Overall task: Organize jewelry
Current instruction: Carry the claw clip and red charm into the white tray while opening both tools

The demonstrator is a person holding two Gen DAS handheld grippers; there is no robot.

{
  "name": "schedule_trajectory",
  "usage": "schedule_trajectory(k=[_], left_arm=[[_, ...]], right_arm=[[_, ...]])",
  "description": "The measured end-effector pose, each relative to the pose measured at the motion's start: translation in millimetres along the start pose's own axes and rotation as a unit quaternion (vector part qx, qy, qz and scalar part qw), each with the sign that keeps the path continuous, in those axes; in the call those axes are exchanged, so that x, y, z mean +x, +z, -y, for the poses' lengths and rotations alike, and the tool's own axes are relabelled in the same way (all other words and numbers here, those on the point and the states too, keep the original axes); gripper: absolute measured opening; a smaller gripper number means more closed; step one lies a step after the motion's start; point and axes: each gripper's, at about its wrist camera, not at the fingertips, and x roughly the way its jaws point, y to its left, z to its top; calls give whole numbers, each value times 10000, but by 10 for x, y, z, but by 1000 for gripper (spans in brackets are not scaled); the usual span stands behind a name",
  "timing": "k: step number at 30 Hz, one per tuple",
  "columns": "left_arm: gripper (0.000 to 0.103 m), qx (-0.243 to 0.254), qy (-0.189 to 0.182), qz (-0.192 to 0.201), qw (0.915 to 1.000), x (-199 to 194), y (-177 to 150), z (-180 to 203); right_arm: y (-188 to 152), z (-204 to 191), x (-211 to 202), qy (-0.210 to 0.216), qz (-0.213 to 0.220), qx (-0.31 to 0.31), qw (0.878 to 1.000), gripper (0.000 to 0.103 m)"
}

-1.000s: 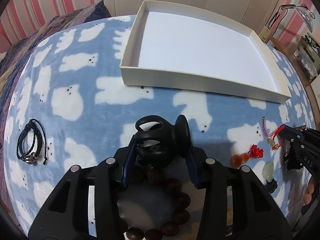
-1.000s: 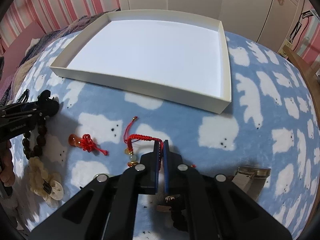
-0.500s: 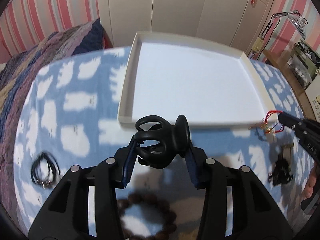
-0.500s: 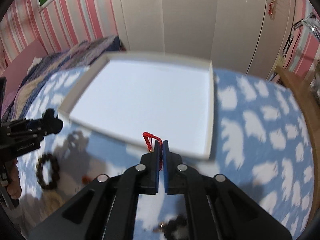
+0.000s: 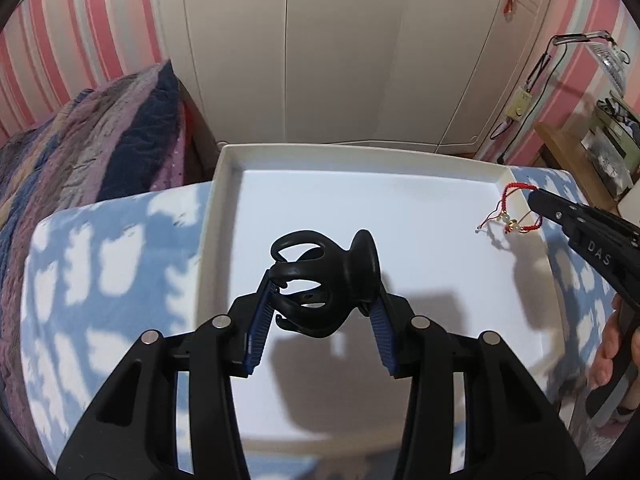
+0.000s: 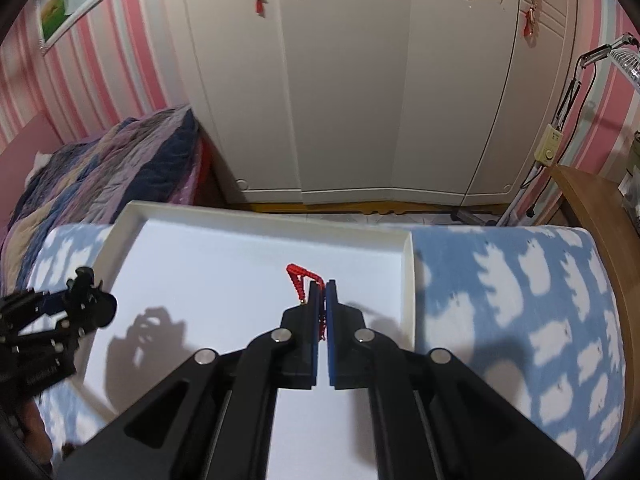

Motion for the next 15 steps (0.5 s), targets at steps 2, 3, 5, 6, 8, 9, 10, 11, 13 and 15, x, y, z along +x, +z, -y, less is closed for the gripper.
schedule_trajectory(k=[2,3,5,6,8,9,10,11,13,15], left_arm=[[44,34,14,-60,10000,155,116,38],[44,50,5,-84,10000,224,164,57],[44,-18,-2,-157,9999,369,256,35],[44,-53,2,-191,9998,435,301,30],[44,-150,-33,-284,9995,575,386,-22],[44,-192,-8,-312,9993,624,409,-48],[44,-229,19,-320,9992,659,425,-78],[44,-247,39,-337,9991,694,439,-92],[44,-250,118,-378,9989,747,432,-136],[44,-229,167,-407,9988,798,422,-118]], right_arm=[[74,9,135,-105,-36,21,9999,3],[110,21,230,-142,-107,39,9998,2],[145,54,355,-211,-191,101,9995,2],[159,76,417,-256,-218,135,9993,2],[159,105,513,-339,-286,156,9989,2],[151,133,585,-360,-375,194,9985,2],[128,141,623,-367,-422,211,9982,2],[135,151,673,-365,-473,231,9979,2],[108,184,752,-440,-587,244,9970,2],[83,206,824,-380,-757,294,9960,2]])
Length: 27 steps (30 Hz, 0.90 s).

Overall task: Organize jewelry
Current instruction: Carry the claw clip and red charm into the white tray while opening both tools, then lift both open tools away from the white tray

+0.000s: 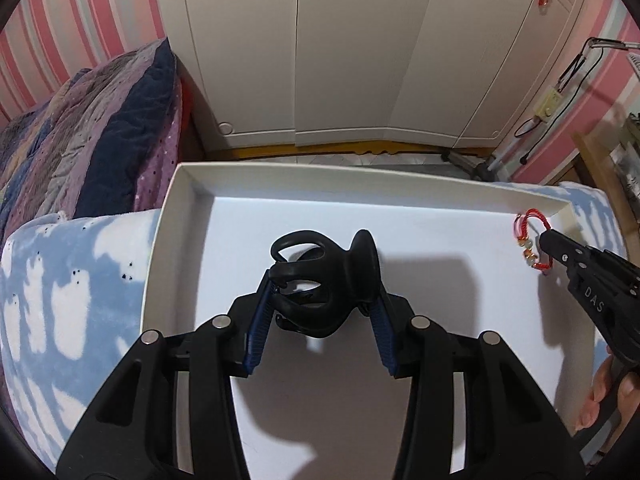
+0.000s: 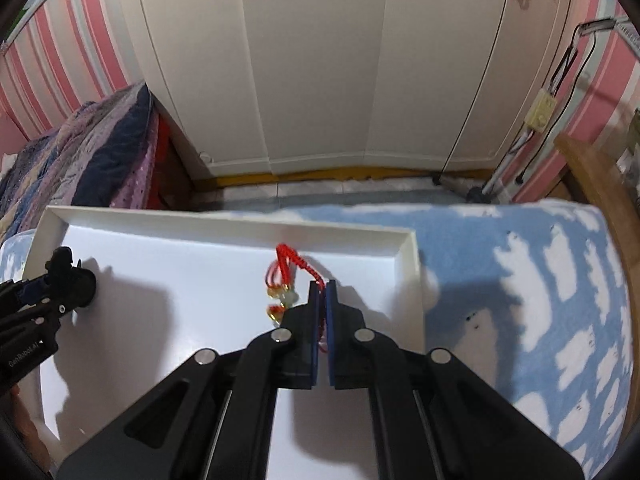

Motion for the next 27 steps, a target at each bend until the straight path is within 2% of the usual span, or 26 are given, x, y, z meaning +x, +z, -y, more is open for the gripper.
schedule_trajectory(k=[6,9,10,15,17,18,19,22,24,26,27], left_arm=[[45,83,112,-2,9999,9,-6,-16],[50,48,119,0,9999,37,4,-23],[53,29,117,-14,9999,89,30,95],[63,15,296,25,9996,-15,-43,25],[64,0,249,49,9997,-96,-100,-47],[65,2,201,62,9998,-138,-123,-64],[67,18,169,78,9998,-172,-139,-65],[74,97,163,186,9996,-291,-167,15],[75,97,72,206,9997,-398,-195,4],[79,105,-23,262,9996,-542,-253,-46],[82,111,-34,314,9994,-614,-285,-77]], right_arm=[[-8,-48,18,-54,-141,-110,9998,6],[10,-68,21,-46,-173,-162,9997,6],[20,-65,22,-42,-181,-155,9997,6],[40,-53,5,97,-228,-53,9997,7],[40,-30,-32,148,-199,-7,9997,21],[37,-28,-69,177,-157,-2,9997,37],[35,-31,-113,178,-83,-17,9998,49],[55,-62,-243,137,93,-155,9997,49],[72,-47,-320,223,102,-131,9996,50],[73,-17,-425,267,155,-157,9994,59],[48,-2,-531,184,266,-222,9992,70]])
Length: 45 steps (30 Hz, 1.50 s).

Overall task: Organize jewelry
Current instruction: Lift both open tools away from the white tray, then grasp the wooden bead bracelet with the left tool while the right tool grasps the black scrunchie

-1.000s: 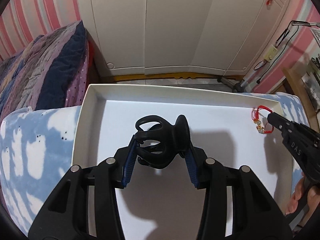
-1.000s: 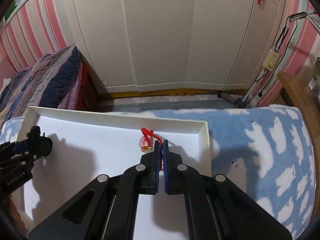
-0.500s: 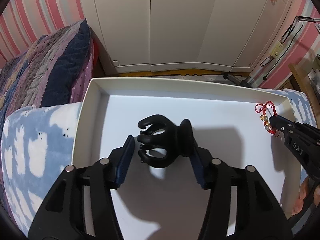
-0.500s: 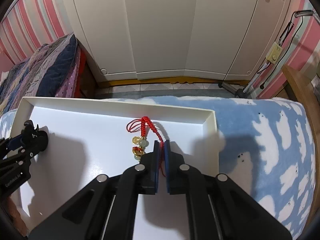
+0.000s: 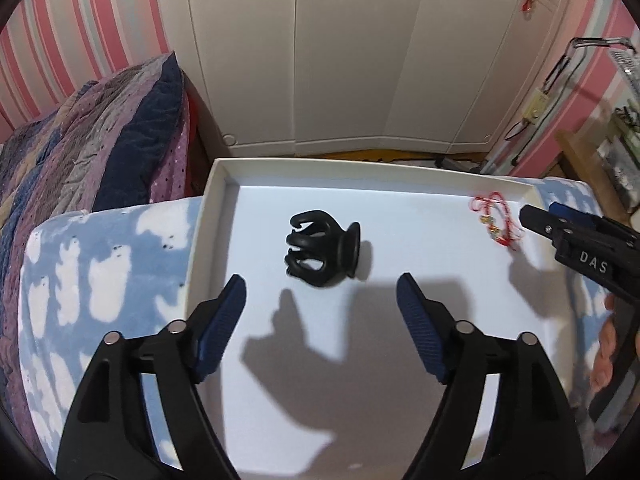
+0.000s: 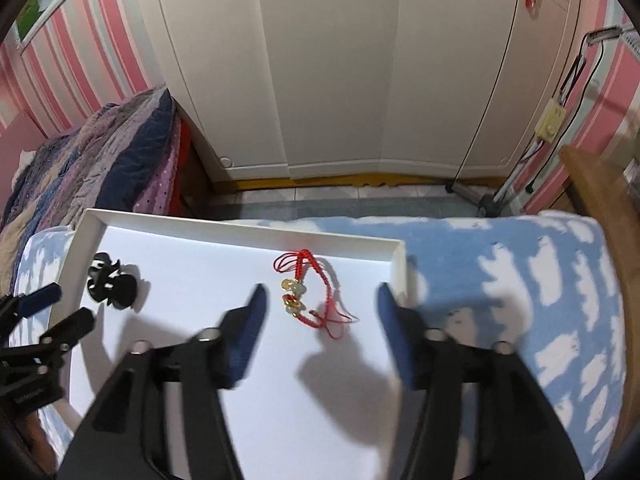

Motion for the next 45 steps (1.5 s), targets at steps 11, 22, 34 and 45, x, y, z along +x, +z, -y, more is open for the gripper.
schedule_trajectory(k=[11,22,34,45], left_arm=[[100,-212,204,663,9974,-1119,-768,-475],[100,-170,298,786,9963,-1679,-1510,-528],[100,-314,289,753,9962,-1859,-2023,-648],[100,-490,152,566,9971,-1862,-2338,-649]], right_arm=[[-552,169,-778,232,280,38,9993,88],[-1128,176,-1278,355,237,-143,9990,88],[-1679,103,-1546,371,211,-267,9987,88],[-1997,94,-1566,419,-49,-278,9987,88]])
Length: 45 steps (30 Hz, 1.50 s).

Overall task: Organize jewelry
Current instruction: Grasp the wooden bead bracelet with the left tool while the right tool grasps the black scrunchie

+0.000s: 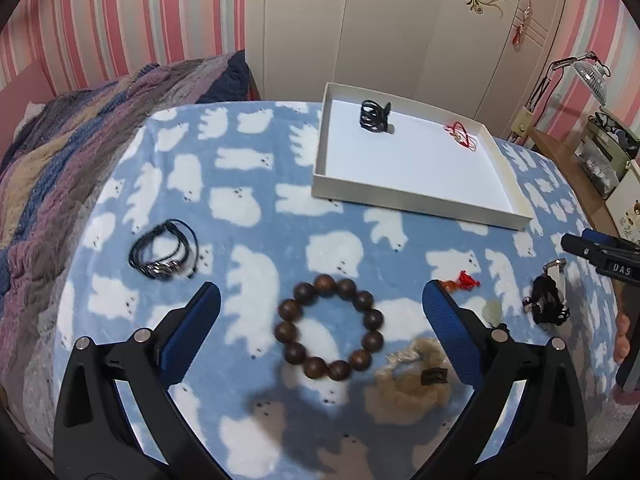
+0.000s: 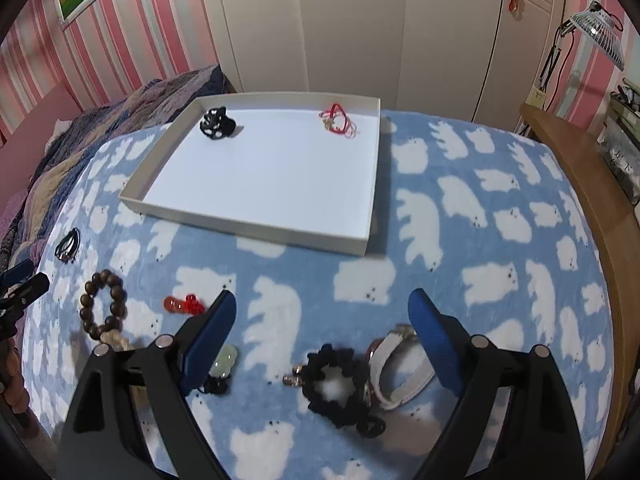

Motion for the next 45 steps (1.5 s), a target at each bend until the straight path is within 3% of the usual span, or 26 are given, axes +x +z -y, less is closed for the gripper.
schedule_trajectory(k=[7,16,19,26,37,45], left_arm=[[100,159,48,149,9998,-70,-152,185],[100,-212,112,11,9997,57,-207,-180],[100,-213,156,99,9996,32,-238,-230],[97,-185,207,-111,9996,218,-281,-235],[90,-182,166,-385,9990,455,-340,-253],[82,-201,118,-556,9982,591,-369,-257]], right_arm=[[-149,-50,101,-44,-261,-55,9996,88],[-381,-84,166,-75,-345,-55,9994,88],[-401,-77,175,-100,-368,-58,9993,88],[-497,-112,253,-76,-471,-80,9988,87],[-586,-147,338,-177,-603,-143,9979,67],[-634,-171,338,-138,-632,-204,9977,62]])
